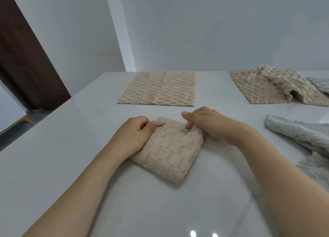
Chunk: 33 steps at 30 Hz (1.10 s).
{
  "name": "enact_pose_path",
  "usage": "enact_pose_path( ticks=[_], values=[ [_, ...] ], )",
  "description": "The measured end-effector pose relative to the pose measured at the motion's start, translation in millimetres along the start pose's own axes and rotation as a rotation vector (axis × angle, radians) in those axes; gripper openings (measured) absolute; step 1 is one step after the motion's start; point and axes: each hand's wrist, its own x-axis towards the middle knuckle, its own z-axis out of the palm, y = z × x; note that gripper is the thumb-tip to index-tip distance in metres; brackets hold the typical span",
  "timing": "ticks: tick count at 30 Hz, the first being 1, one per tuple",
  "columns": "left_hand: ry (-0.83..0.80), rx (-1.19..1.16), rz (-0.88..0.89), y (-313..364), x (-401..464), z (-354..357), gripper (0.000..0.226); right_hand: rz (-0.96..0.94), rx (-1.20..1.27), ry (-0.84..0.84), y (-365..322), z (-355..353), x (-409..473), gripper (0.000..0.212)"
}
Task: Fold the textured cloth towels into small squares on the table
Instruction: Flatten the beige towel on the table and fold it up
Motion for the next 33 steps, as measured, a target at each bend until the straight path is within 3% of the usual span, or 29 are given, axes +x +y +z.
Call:
enact_pose_path(
  ticks=[4,8,12,15,18,21,26,33],
  values=[
    [0.076,0.004,-0.025,-1.0,4.1,3.5,0.048,0.027,-0.163,-0.065,-17.5,-3.1,-6.1,0.056],
    [0.056,0.009,-0.03,-1.4,3.2,5.6,0.047,0.057,-0.494,-0.083,-28.2,-7.1,-11.4,0.074],
    [0.016,-0.01,-0.074,-0.2,1.6,5.4,0.043,0.062,-0.704,-0.035,-38.3,-10.7,-16.5,0.069],
    [0.012,0.041,-0.073,3.0,0.5,6.5,0.041,0.171,-0.611,-0.11,-39.7,-13.1,-17.4,0.073],
    [0.022,0.075,-0.077,5.0,-0.4,6.3,0.043,0.159,-0.562,-0.205,-41.6,-15.3,-19.8,0.061],
    [0.003,0.024,-0.119,7.3,-1.8,3.8,0.045,0.053,-0.487,-0.15,-42.0,-17.7,-20.7,0.044],
    [-0.053,-0.145,-0.239,13.8,-2.2,-3.1,0.029,-0.006,-0.476,-0.023,-40.0,-20.3,-17.0,0.04],
    [0.025,0.046,-0.205,7.1,-1.8,2.4,0.027,-0.026,-0.479,0.087,-23.2,-9.6,-5.3,0.031]
  ],
)
